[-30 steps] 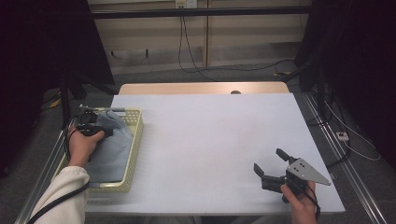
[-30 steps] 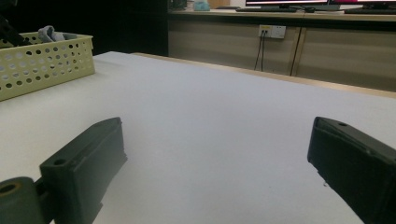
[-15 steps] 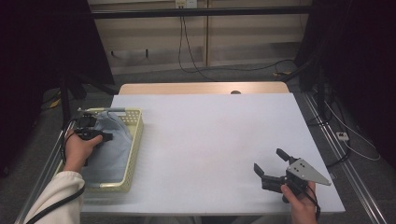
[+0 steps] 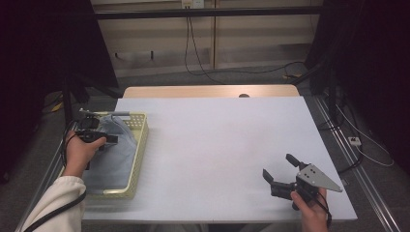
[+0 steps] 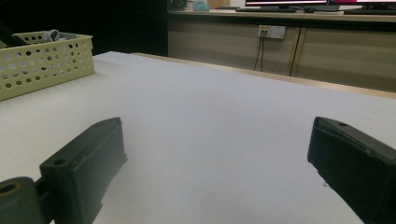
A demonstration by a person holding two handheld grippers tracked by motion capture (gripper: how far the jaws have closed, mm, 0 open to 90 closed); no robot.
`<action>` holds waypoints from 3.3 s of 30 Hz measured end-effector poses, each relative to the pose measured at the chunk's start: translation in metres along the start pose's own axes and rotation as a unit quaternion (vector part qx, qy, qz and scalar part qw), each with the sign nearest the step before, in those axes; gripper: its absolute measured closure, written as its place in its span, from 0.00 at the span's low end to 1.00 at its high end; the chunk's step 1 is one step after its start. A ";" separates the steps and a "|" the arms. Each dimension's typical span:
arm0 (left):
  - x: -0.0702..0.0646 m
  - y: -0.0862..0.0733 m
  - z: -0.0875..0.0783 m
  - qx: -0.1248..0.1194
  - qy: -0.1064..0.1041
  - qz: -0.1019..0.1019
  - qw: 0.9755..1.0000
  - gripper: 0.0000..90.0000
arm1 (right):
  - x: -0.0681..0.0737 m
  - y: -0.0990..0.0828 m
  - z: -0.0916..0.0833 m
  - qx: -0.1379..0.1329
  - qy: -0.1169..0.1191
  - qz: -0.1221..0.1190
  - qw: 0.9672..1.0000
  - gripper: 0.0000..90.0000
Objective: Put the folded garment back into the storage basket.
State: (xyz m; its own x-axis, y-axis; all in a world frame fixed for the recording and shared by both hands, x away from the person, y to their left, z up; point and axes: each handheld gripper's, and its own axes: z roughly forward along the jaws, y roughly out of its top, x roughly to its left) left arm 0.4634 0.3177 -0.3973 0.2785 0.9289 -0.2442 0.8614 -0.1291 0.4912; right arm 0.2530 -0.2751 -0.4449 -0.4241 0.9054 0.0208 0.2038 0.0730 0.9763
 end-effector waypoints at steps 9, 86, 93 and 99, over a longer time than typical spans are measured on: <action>-0.009 0.005 -0.008 -0.002 -0.015 0.008 1.000 0.68 | 0.000 0.000 0.001 -0.001 0.001 -0.001 1.000 0.04; -0.165 -0.013 0.004 -0.016 -0.195 0.189 0.962 0.40 | 0.000 0.000 -0.002 0.000 0.000 -0.003 1.000 0.04; -0.166 -0.019 0.004 -0.017 -0.202 0.191 0.961 0.40 | 0.000 0.000 -0.002 0.000 0.000 -0.003 1.000 0.04; -0.168 -0.027 0.004 -0.018 -0.205 0.194 0.959 0.40 | 0.000 0.000 -0.002 0.000 0.001 -0.003 1.000 0.04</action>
State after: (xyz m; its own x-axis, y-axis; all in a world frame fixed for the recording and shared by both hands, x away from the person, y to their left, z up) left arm 0.3952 0.1633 -0.3730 0.7256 0.5979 -0.3406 0.6452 -0.4191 0.6388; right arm 0.2512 -0.2756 -0.4446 -0.4267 0.9043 0.0163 0.2015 0.0775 0.9764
